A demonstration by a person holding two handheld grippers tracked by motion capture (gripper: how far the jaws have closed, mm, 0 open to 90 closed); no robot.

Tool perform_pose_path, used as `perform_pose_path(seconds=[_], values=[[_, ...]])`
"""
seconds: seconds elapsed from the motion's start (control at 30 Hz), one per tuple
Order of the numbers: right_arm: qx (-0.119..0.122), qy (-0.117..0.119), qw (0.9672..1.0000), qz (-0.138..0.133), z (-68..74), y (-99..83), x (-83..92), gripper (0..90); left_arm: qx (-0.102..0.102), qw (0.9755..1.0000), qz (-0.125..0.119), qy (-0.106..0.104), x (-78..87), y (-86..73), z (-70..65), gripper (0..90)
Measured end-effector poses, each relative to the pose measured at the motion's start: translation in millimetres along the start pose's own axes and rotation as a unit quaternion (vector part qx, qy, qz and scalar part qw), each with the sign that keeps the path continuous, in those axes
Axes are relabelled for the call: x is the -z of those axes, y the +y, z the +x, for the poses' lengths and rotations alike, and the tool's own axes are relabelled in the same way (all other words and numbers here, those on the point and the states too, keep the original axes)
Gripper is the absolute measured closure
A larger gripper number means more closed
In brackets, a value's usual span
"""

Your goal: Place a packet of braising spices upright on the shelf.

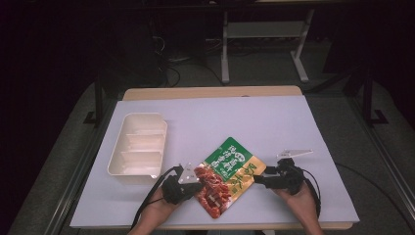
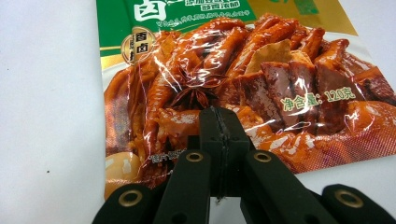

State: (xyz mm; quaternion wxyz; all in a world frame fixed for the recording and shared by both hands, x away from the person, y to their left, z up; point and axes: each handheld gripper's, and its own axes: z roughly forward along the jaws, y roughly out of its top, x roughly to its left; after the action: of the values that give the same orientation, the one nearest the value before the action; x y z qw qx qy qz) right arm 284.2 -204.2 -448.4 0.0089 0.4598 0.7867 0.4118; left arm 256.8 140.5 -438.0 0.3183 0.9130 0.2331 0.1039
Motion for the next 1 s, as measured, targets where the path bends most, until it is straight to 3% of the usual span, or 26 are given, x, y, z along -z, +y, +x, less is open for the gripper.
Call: perform_pose_path(seconds=[0.2, 0.37, 0.53, 0.9, 1.0], values=[[0.009, 0.030, 0.9995, 0.001, 4.9, -0.5, -7.4, 42.7, 0.001, 1.0000, 0.000, 0.001, -0.3, 0.0, -0.3, 90.0], [0.015, 0.042, 0.9990, -0.001, 11.9, 4.1, -14.4, 43.7, -0.001, 1.0000, 0.002, 0.001, -0.3, 0.2, -0.4, 90.0], [0.001, 0.060, 0.9982, -0.010, 13.1, 7.4, -16.9, 47.3, -0.003, 1.0000, 0.004, 0.001, -0.3, 0.5, 0.0, 90.0], [-0.009, 0.078, 0.9969, 0.002, 19.5, 11.1, -34.6, 51.9, -0.001, 1.0000, 0.003, 0.003, -1.0, 1.0, -1.4, 90.0], [-0.015, 0.093, 0.9955, 0.005, 23.1, 13.3, -40.4, 54.7, -0.004, 1.0000, 0.002, 0.006, -1.3, 1.2, -2.1, 90.0]])
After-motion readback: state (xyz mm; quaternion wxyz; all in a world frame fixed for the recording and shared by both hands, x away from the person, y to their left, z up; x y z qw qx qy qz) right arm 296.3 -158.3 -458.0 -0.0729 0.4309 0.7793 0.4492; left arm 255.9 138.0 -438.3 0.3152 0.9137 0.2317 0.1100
